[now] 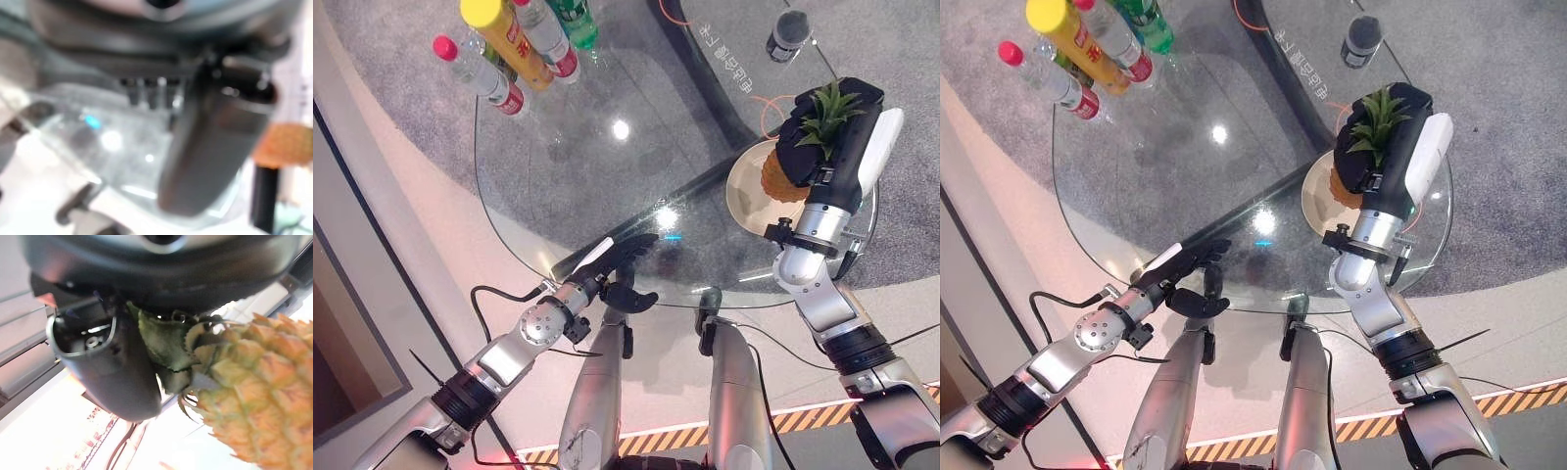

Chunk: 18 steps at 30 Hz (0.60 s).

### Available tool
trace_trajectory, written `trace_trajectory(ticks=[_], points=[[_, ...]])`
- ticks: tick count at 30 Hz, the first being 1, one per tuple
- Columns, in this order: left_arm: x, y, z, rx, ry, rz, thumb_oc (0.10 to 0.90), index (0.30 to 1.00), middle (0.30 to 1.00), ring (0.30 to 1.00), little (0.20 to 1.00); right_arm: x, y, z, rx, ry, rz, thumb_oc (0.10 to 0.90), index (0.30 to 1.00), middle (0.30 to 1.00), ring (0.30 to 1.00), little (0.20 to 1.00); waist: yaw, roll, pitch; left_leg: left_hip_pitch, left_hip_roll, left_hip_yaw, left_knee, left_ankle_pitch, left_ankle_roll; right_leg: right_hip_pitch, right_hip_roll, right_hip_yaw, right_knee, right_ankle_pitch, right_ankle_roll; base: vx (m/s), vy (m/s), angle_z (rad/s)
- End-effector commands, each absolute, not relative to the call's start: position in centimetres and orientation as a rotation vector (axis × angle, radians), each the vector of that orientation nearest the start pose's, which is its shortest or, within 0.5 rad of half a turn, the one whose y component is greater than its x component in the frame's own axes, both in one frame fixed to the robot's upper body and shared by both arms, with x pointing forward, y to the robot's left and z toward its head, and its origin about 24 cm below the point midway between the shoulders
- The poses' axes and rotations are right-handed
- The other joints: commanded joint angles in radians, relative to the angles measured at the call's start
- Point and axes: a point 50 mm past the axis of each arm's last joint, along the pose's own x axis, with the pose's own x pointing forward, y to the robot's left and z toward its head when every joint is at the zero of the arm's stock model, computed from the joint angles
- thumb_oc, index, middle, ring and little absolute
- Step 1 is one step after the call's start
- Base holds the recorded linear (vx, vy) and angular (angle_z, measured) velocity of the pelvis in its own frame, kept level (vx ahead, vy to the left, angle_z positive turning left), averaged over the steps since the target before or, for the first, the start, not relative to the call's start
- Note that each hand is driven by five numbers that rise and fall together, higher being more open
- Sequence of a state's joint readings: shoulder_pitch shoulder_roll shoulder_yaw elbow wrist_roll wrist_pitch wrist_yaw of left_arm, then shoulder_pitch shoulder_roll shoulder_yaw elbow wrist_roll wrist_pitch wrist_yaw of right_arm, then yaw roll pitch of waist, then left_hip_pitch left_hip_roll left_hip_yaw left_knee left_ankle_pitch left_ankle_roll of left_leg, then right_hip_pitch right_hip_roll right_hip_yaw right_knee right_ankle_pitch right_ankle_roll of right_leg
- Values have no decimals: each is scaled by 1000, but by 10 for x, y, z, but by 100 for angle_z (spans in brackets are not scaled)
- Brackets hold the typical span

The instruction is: Pick up the fruit to the plate

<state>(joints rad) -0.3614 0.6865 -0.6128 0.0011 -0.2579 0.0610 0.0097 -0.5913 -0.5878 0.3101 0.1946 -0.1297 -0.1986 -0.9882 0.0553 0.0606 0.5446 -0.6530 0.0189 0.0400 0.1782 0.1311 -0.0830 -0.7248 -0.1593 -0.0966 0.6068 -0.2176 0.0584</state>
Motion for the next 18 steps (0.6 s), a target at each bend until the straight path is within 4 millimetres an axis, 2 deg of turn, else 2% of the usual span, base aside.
trace_trajectory(ticks=[1, 12, 18], points=[[282, 122, 110, 473, -192, -576, 800, 900, 900, 900, 900, 293, -192, 275, -317, -1274, -680, 100, 300, 300, 300, 200, -24, -2, -25, -23, -68, 41, 246, -190, 61, 60, 23, -82, -247, 240, 38, 0, 0, 0], [286, 113, 111, 460, -204, -582, 800, 900, 900, 900, 900, 313, -196, 261, -436, -1212, -730, 100, 300, 300, 300, 200, -12, 30, -25, -64, -77, 38, 262, -197, 62, 8, 15, -86, -217, 232, 34, 0, 0, 1], [288, 113, 113, 456, -213, -583, 800, 900, 900, 900, 900, 317, -204, 258, -412, -1223, -766, 100, 300, 300, 300, 200, -8, 44, -25, -86, -82, 37, 266, -195, 61, -21, 14, -85, -202, 232, 33, -2, 0, 1]])
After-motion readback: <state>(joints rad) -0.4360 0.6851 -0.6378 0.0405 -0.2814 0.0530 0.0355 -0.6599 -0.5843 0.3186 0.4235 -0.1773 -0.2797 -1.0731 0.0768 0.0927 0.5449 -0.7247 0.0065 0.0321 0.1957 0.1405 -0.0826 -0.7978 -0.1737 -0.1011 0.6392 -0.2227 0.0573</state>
